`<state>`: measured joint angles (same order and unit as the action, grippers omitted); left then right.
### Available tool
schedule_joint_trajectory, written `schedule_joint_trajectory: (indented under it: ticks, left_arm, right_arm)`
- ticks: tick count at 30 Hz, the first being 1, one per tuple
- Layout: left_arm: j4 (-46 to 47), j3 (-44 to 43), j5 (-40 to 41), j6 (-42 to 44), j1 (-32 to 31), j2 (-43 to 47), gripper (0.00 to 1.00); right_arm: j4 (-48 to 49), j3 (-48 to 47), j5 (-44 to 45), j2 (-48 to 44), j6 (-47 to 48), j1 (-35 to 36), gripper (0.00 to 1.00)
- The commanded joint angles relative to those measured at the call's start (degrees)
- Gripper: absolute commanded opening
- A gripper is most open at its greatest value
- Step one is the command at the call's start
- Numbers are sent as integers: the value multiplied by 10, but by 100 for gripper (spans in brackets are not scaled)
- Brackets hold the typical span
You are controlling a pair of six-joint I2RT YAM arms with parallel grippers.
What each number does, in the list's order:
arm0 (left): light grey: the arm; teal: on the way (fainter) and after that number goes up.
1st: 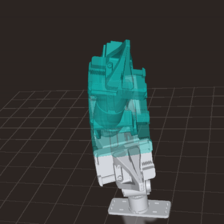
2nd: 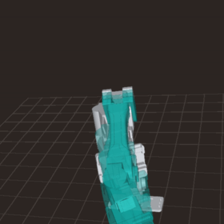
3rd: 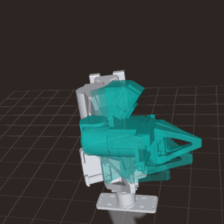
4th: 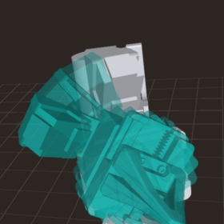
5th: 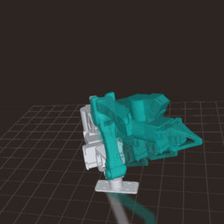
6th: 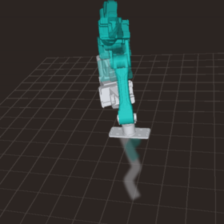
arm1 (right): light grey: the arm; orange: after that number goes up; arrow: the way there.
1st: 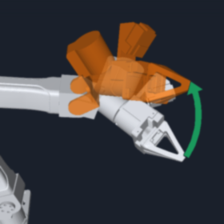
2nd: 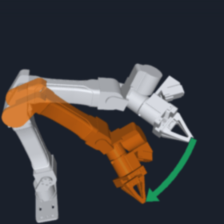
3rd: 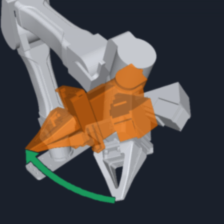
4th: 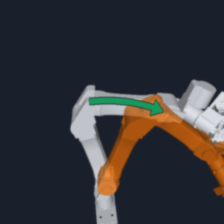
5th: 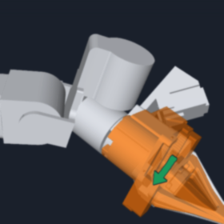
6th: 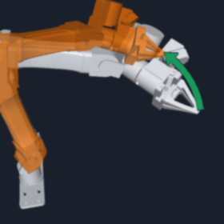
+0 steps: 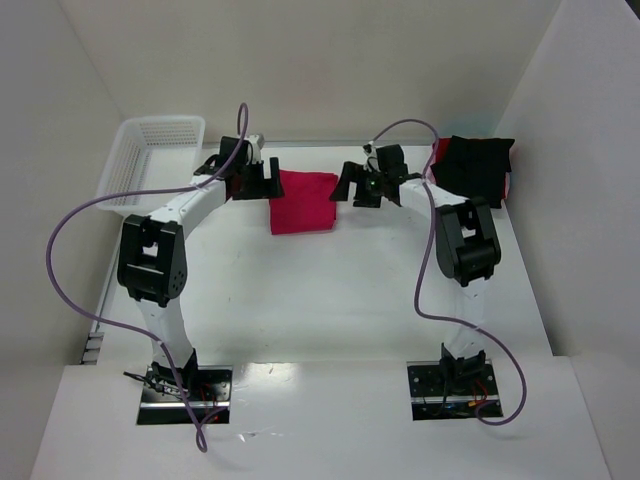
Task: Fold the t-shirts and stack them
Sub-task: Smooth out wrinkles on the folded tshirt
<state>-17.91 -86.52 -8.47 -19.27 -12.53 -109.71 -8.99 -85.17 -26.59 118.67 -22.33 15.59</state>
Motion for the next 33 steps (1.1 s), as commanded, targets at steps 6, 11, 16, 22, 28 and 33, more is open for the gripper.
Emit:
schedule_joint_trajectory:
  ticks: [6,11,16,22,28,33]
  left_arm:
    - [31,15,-14,-16,0,28,99]
    - [50,21,15,-31,0,28,99]
    - [76,21,6,-31,0,22,99]
    - [76,-7,-10,-31,0,-2,99]
    - [117,-62,-49,-31,0,-45,99]
    - [147,-111,-80,-31,5,-97,98]
  right_arm:
    - [74,-51,-32,67,-38,3,100]
    - [79,-63,-32,95,-48,3,100]
    - [74,-74,-38,114,-48,3,100]
    - [69,-98,-38,142,-60,8,97]
    - [14,-132,13,133,-47,8,89]
    - [-1,-132,22,61,-43,8,67]
